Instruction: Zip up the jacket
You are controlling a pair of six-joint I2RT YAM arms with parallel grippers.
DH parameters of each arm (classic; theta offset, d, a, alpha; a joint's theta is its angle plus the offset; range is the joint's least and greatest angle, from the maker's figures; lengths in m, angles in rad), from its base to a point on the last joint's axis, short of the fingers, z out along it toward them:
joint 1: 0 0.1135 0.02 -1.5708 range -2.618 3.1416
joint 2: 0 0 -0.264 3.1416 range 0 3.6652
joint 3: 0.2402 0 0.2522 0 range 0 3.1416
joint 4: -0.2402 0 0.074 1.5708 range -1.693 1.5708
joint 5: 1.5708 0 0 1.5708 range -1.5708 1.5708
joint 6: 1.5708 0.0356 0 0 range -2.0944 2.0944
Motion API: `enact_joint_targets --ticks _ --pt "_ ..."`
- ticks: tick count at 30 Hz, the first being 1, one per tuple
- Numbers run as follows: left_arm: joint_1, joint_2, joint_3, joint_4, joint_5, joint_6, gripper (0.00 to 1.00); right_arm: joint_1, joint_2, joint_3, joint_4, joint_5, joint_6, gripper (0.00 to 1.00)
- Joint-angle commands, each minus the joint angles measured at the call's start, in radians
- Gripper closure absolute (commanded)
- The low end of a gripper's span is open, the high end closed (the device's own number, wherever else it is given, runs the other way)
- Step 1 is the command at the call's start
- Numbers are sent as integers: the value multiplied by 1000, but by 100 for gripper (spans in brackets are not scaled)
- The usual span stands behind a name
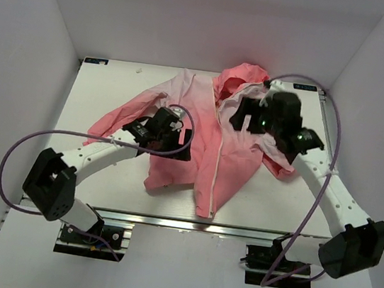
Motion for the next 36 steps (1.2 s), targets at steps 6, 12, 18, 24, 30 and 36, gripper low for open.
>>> enact_joint_targets --ticks 6,12,18,24,30,36 --pt "132 70 -19 129 51 -6 2 207 -54 -330 -10 -125 179 11" --pt "132 79 -114 174 54 -30 2 326 38 -404 -15 -97 273 11" --pt "135 102 -166 213 10 -38 2 462 92 -424 -65 -97 314 41" --pt "160 122 -184 218 -10 -50 2 446 32 -387 -331 248 400 98" --pt "221 88 -232 201 -26 -79 2 398 -20 -186 -733 657 474 100" --pt "254 18 -263 169 -65 -107 2 431 9 -19 -836 687 418 100"
